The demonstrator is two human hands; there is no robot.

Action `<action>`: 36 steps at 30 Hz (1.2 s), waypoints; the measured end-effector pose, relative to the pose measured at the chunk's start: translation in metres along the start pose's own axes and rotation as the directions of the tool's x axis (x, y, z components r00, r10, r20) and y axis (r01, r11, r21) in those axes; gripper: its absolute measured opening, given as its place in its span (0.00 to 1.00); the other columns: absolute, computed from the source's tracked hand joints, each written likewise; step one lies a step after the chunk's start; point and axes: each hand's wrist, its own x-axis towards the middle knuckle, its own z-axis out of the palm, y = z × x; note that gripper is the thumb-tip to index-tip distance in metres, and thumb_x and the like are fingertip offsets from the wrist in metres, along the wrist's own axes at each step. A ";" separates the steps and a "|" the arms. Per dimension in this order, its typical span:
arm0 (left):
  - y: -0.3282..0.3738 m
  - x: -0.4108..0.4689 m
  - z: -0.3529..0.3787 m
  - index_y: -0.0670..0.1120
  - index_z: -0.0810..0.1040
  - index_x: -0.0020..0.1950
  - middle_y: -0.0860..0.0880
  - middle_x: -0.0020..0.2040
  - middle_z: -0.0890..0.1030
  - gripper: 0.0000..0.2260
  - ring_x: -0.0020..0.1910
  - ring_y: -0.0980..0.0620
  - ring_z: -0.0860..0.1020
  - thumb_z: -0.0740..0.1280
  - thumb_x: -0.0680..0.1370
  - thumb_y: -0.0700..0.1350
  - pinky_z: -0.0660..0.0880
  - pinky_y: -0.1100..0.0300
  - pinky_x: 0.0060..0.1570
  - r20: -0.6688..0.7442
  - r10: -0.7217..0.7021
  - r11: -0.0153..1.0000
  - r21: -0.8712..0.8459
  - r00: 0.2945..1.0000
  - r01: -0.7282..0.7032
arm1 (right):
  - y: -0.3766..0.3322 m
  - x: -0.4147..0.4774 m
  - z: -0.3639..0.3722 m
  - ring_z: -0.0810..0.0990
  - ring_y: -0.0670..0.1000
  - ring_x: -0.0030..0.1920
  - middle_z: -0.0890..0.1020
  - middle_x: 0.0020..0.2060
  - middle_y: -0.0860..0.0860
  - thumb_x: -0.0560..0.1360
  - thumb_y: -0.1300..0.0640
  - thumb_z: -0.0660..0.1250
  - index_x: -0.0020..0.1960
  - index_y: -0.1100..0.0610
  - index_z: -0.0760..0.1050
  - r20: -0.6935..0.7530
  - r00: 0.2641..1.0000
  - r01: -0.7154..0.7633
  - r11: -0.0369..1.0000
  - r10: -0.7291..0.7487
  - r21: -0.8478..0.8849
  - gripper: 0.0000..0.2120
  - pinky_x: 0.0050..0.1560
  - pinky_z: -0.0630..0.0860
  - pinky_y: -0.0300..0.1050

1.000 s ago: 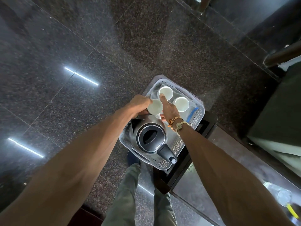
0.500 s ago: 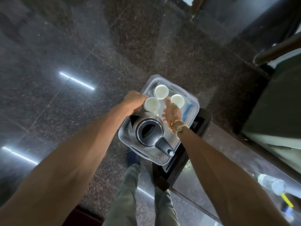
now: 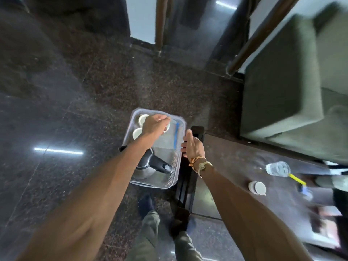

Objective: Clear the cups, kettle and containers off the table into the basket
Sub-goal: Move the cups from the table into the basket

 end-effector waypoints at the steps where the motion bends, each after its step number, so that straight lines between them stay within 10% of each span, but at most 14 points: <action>1: 0.003 -0.009 0.013 0.45 0.84 0.53 0.46 0.42 0.84 0.09 0.38 0.51 0.81 0.72 0.74 0.46 0.80 0.55 0.44 0.037 0.006 1.000 0.022 0.999 -0.007 | 0.006 -0.001 -0.013 0.84 0.55 0.42 0.86 0.42 0.56 0.68 0.24 0.51 0.46 0.54 0.81 -0.010 1.000 -0.014 1.000 0.014 0.023 0.37 0.52 0.80 0.54; 10: -0.011 -0.116 0.168 0.49 0.78 0.45 0.48 0.44 0.81 0.06 0.37 0.52 0.77 0.67 0.79 0.51 0.74 0.62 0.36 0.373 -0.027 0.970 0.234 0.928 -0.066 | 0.086 -0.044 -0.169 0.85 0.58 0.42 0.85 0.33 0.51 0.66 0.24 0.50 0.41 0.50 0.82 -0.256 0.964 -0.028 0.989 0.065 0.149 0.34 0.55 0.80 0.59; 16: -0.077 -0.212 0.279 0.49 0.78 0.48 0.48 0.46 0.81 0.06 0.43 0.50 0.79 0.65 0.80 0.50 0.77 0.58 0.44 0.467 -0.076 0.941 0.326 0.881 -0.092 | 0.246 -0.071 -0.253 0.80 0.67 0.55 0.82 0.53 0.64 0.65 0.24 0.42 0.59 0.62 0.77 -0.257 0.960 -0.078 0.988 0.110 0.129 0.49 0.58 0.77 0.62; 25: -0.140 -0.352 0.427 0.49 0.79 0.51 0.46 0.48 0.82 0.05 0.41 0.52 0.78 0.66 0.80 0.48 0.75 0.62 0.39 0.593 -0.090 0.901 0.391 0.800 -0.188 | 0.363 -0.177 -0.402 0.81 0.63 0.51 0.85 0.48 0.59 0.78 0.35 0.52 0.53 0.57 0.80 -0.433 0.875 -0.118 0.964 0.215 0.240 0.29 0.48 0.72 0.50; 36: -0.171 -0.393 0.513 0.47 0.77 0.49 0.48 0.44 0.80 0.04 0.37 0.54 0.76 0.64 0.81 0.44 0.74 0.62 0.37 0.661 -0.147 0.823 0.495 0.736 -0.280 | 0.433 -0.191 -0.452 0.83 0.64 0.48 0.85 0.44 0.61 0.66 0.24 0.45 0.46 0.60 0.82 -0.489 0.815 -0.117 0.914 0.312 0.388 0.45 0.56 0.78 0.59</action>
